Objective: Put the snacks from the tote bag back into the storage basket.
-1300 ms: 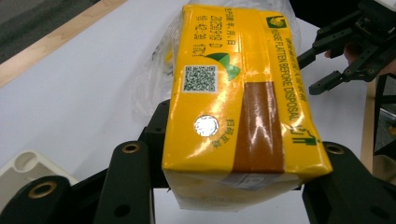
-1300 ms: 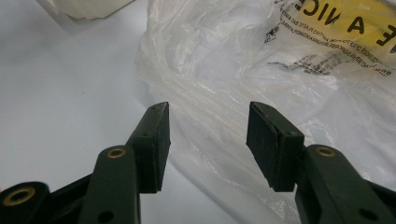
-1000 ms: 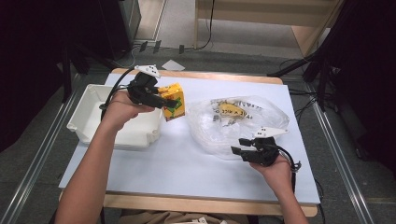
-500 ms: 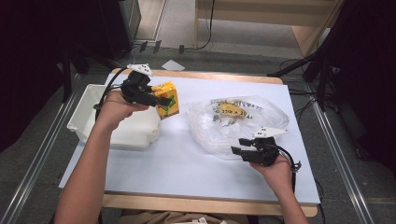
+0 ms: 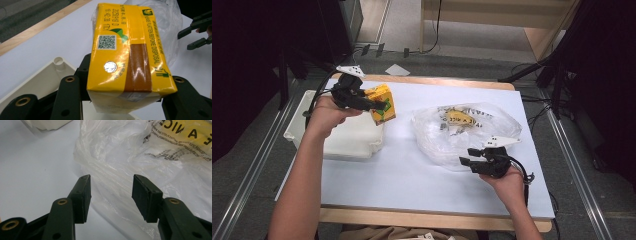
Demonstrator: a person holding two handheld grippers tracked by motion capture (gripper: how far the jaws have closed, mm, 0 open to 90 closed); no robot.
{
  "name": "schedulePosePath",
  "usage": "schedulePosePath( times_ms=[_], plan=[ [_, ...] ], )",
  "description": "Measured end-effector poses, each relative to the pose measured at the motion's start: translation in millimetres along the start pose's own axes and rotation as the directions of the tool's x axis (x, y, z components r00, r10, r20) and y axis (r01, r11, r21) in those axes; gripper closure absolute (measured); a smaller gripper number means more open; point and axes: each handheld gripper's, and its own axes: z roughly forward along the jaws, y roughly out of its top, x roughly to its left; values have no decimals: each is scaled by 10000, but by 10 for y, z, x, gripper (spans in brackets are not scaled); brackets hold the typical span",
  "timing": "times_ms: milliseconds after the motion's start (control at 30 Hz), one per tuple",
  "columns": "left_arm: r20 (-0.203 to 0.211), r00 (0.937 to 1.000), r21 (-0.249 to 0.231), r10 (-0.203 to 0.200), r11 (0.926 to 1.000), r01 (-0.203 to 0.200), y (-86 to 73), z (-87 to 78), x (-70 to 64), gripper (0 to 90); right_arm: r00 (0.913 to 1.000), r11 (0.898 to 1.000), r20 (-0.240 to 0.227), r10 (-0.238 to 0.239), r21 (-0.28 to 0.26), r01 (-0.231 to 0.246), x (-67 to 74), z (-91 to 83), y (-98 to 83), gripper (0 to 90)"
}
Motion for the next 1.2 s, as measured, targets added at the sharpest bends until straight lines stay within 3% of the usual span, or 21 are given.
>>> schedulePosePath(
  times_ms=[133,900,1033,1200],
  plan=[
    [-243,9997,152,65,9999,-61,-16,-28,17,522,10000,10000,-1,9,33,-9,4,5,0,510],
    [-644,9975,171,-294,9994,306,-161,-133,202,521,10000,10000,-30,-3,42,3,4,9,1,511],
    [-921,9942,130,-559,9983,573,-220,-174,278,522,10000,10000,-23,2,45,-2,5,8,1,511],
    [-1049,9926,92,-605,9980,618,-273,-156,333,521,10000,10000,-38,-17,46,17,9,13,5,511]
  ],
)
